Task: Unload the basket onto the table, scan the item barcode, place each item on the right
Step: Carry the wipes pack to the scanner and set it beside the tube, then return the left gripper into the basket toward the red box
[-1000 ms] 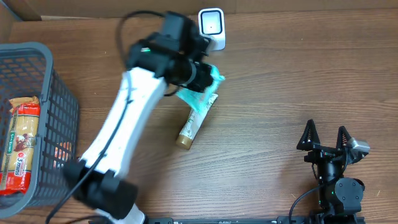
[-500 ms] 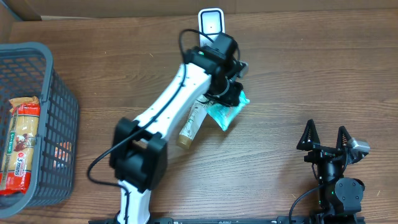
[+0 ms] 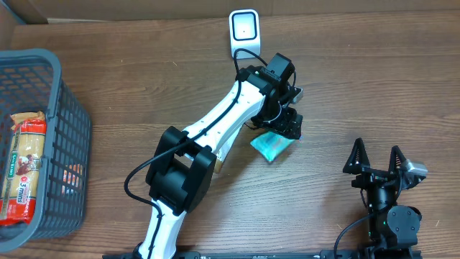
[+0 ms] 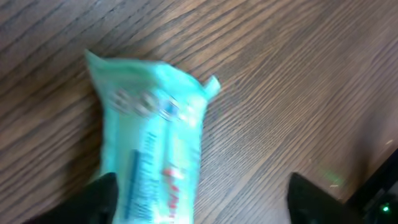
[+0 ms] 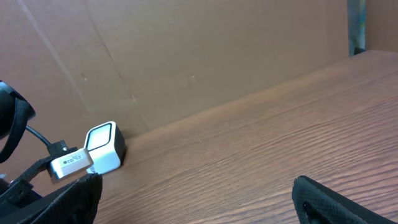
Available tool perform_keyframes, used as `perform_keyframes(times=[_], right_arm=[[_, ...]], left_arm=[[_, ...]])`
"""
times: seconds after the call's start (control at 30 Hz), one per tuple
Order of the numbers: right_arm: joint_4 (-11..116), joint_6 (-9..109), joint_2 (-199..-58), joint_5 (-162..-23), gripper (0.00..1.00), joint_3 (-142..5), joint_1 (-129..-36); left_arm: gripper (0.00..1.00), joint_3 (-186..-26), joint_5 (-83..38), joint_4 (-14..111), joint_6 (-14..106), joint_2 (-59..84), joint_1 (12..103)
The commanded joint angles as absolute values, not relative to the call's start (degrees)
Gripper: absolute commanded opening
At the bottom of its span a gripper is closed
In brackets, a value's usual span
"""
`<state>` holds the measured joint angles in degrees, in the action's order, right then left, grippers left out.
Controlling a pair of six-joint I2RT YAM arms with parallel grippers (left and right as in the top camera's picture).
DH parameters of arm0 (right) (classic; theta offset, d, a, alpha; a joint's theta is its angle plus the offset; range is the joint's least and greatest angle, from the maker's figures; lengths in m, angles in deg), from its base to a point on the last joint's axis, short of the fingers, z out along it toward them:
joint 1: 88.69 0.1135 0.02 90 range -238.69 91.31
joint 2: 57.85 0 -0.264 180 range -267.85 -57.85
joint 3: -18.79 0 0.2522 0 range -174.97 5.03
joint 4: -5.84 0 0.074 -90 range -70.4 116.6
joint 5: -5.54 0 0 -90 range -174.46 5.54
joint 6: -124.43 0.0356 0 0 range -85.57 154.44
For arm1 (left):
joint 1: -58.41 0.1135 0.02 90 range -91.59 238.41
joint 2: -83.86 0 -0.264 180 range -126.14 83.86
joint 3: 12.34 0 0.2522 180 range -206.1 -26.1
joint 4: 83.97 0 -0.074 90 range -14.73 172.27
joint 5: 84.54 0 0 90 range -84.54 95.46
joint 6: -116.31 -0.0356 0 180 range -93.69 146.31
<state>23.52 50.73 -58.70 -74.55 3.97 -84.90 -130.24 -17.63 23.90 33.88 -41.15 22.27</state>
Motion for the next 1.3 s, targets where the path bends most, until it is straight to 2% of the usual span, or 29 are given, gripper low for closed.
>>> perform_keyframes(times=[0.0, 0.2, 0.47, 0.63, 0.83, 1.0, 1.1, 1.27], right_arm=[[23.17, 50.86, -58.06, -74.0, 1.0, 4.58, -84.86], [23.17, 50.86, -58.06, -74.0, 1.0, 4.58, -84.86], [23.15, 50.86, -58.06, -74.0, 1.0, 4.58, -84.86], [23.17, 50.86, -58.06, -74.0, 1.0, 4.58, -84.86], [23.17, 50.86, -58.06, -74.0, 1.0, 4.58, -84.86], [23.17, 50.86, -58.06, -74.0, 1.0, 4.58, -84.86], [23.17, 50.86, -58.06, -74.0, 1.0, 4.58, -84.86], [23.17, 50.86, -58.06, -74.0, 1.0, 4.58, -84.86]], left_arm=[[0.83, -130.19, -18.81, 24.3, 34.23, -41.39, 22.38], [0.84, -136.93, -18.79, 20.6, 32.77, -39.51, 24.19], [0.86, -159.72, -14.24, 5.04, 31.0, -31.4, 33.35], [0.88, -167.96, -9.57, -3.44, 31.06, -23.64, 45.43], [0.9, -168.4, -8.12, -10.32, 31.13, -15.2, 65.19], [0.9, -168.4, -7.64, -13.08, 29.68, -13.54, 77.78], [0.88, -168.22, -8.23, -13.84, 30.73, -13.58, 83.27], [0.83, -168.22, -9.76, -13.52, 31.69, -13.5, 87.07]])
